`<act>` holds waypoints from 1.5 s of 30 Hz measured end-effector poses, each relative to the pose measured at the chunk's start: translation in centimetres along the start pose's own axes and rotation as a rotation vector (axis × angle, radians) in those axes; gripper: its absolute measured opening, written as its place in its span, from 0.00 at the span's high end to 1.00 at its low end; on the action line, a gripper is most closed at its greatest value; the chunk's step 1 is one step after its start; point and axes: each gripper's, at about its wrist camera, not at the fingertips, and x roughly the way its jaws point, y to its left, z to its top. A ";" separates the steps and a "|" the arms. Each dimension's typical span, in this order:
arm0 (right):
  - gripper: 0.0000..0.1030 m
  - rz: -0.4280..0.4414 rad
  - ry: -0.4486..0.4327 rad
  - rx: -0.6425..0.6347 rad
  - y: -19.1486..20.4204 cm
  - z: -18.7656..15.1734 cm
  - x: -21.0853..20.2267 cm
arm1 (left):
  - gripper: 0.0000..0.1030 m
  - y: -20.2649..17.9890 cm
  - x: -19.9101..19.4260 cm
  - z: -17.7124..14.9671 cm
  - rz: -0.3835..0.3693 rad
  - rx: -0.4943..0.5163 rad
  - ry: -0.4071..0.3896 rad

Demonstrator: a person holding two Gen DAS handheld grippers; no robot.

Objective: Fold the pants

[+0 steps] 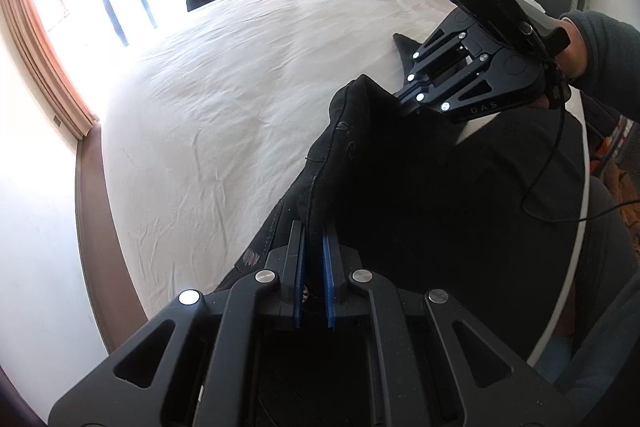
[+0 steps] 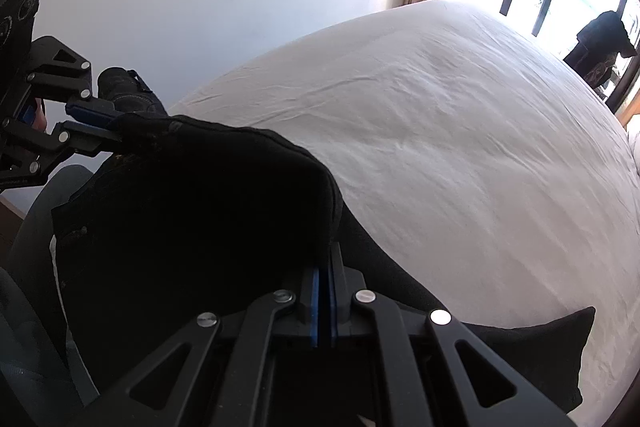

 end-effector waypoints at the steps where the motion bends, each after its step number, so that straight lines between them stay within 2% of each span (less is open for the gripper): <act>1: 0.96 0.005 -0.003 -0.004 0.6 -0.3 -0.3 | 0.94 -0.3 -0.5 -0.4 -0.003 0.001 -0.005; 5: 0.96 0.020 -0.021 0.009 2.5 -1.9 -2.1 | 0.94 -1.4 -1.5 -2.2 -0.014 0.018 -0.010; 12: 0.96 0.039 -0.033 0.039 6.3 -5.4 -3.7 | 0.94 -3.8 -1.6 -5.8 -0.030 0.053 0.036; 19: 0.96 -0.010 -0.027 0.041 9.8 -10.1 -5.3 | 0.94 -5.6 -0.6 -9.5 -0.001 0.127 0.083; 27: 0.96 -0.067 0.042 0.010 14.5 -15.6 -4.1 | 0.94 -9.4 0.8 -12.7 -0.037 0.317 0.134; 34: 0.96 -0.092 0.072 0.014 16.6 -18.1 -3.3 | 0.94 -9.8 1.7 -13.2 -0.065 0.344 0.154; 38: 0.96 -0.134 0.091 -0.039 18.5 -18.6 -3.1 | 0.94 -9.3 2.5 -12.8 -0.073 0.381 0.172; 45: 0.96 -0.140 0.107 -0.016 18.4 -19.4 -2.7 | 0.94 -10.8 3.2 -12.5 -0.106 0.410 0.189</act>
